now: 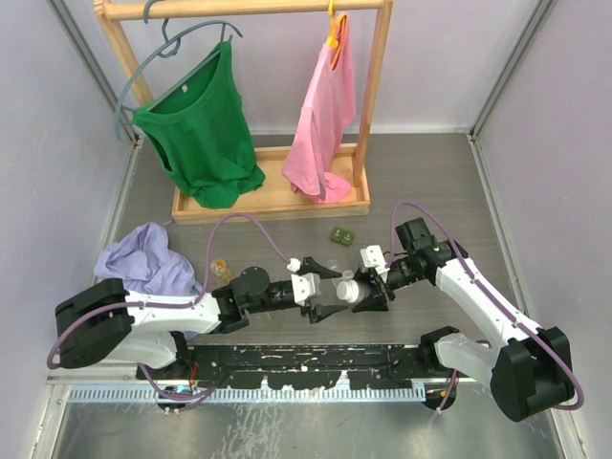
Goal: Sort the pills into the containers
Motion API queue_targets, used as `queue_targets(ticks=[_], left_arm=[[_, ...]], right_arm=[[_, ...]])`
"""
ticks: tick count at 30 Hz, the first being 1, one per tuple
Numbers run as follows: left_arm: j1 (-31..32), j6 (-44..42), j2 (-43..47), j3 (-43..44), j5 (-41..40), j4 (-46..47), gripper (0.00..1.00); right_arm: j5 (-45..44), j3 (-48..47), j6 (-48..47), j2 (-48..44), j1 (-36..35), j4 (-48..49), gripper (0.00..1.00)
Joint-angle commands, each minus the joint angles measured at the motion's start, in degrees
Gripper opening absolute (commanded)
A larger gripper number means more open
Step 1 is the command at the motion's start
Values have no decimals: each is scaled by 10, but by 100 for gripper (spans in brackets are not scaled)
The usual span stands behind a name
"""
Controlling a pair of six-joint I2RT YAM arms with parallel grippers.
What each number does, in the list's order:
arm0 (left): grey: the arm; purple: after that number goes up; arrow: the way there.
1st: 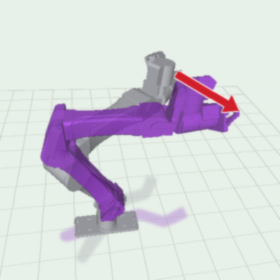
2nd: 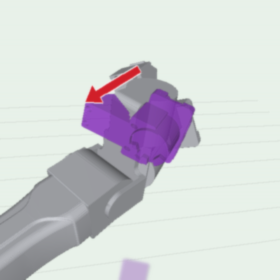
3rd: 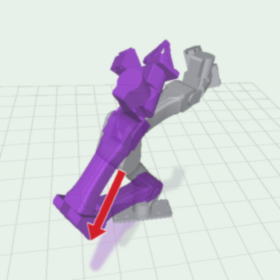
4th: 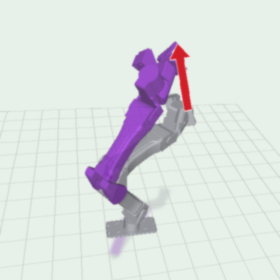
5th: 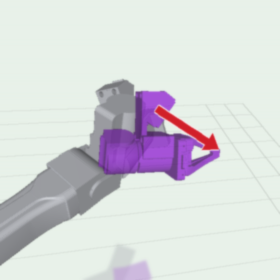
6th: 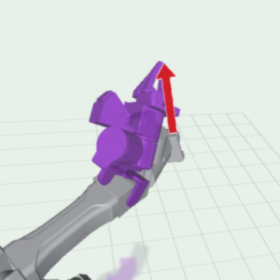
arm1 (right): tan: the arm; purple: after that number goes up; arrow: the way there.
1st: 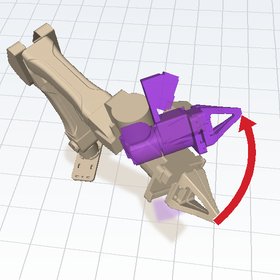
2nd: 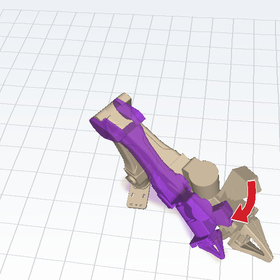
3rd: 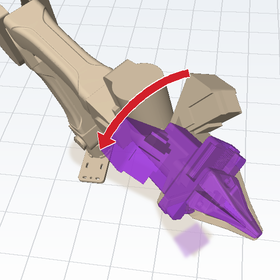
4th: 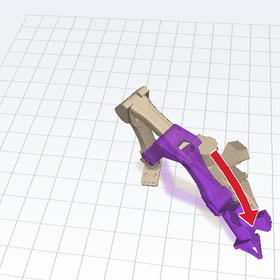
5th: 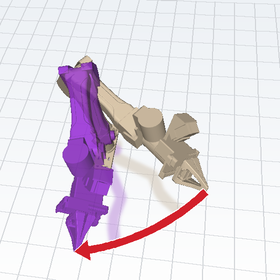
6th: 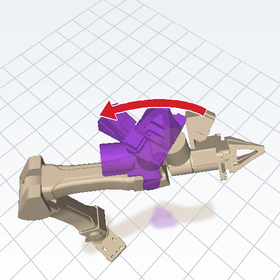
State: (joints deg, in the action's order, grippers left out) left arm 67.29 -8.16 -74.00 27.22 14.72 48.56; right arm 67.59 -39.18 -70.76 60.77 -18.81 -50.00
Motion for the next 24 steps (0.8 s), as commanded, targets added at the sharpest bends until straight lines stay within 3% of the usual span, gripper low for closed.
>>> queue_targets(ticks=[1,17,20,24], left_arm=[[2,8,-6,21,-13,52,68],[2,43,-10,27,-15,51,56],[2,56,-7,33,-24,30,44],[2,88,0,44,-31,-5,14]], right_arm=[[17,-15,-11,-1,-4,-3,1],[15,-14,-11,0,-5,-4,1],[14,-14,-11,0,-5,-4,1],[11,-14,-11,0,-5,-4,1]])
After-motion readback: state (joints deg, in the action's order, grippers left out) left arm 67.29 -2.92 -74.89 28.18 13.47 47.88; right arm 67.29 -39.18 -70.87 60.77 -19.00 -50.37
